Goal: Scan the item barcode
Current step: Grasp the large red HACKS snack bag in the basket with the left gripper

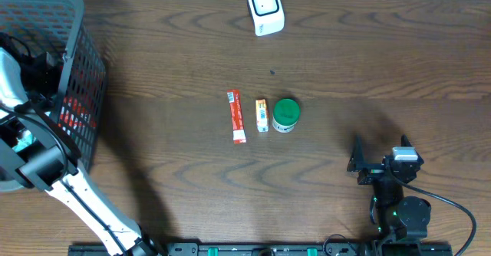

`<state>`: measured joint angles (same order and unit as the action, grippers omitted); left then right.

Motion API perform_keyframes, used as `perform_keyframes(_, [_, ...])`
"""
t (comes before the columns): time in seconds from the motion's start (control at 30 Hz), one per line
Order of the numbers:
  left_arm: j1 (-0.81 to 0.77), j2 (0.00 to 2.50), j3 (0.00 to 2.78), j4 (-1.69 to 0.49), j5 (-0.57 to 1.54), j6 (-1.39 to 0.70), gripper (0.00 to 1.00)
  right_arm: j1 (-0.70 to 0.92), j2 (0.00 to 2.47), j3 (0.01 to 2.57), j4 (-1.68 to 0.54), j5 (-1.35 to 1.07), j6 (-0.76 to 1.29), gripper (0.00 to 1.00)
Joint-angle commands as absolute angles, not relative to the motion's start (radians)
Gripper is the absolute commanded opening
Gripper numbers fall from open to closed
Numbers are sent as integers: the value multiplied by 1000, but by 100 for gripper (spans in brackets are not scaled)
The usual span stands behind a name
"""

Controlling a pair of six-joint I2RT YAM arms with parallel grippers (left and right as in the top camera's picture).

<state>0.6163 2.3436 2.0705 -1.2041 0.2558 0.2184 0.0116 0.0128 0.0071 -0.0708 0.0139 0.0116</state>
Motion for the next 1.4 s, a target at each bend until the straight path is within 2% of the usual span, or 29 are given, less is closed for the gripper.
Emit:
perform_keyframes(0.0, [614,2360,2053,-1206,217,204,73,13,12,6,-75,9,22,99])
perform_keyframes(0.1, [614,2360,2052,-1208,224,204,68,13,12,6,-75,9,22,99])
perform_keyframes(0.2, [614,2360,2045,-1207,224,185,77,13,12,6,-75,9,22,99])
perform_keyframes(0.5, [614,2361,1990,-1176,224,182,77,13,12,6,-75,9,22,99])
perform_keyframes(0.53, [614,2361,1985,-1173,224,182,71,13,12,6,-75,9,22,99])
perform_keyframes(0.57, [614,2361,1985,-1169,224,182,59,13,12,6,-75,9,22,99])
perform_keyframes(0.63, [614,2361,1985,-1165,224,181,42,13,12,6,-75,9,22,99])
perform_keyframes(0.7, [615,2360,1997,-1166,224,171,19,13,12,6,-75,9,22,99])
perform_keyframes(0.8, [624,2350,2027,-1166,224,135,7,13,12,6,-75,9,22,99])
perform_keyframes(0.97, [652,2283,2061,-1165,226,60,7,13,12,6,-75,9,22,99])
perform_keyframes(1.37, [694,1845,2067,-1064,237,-71,8,13,13,6,-75,9,22,99])
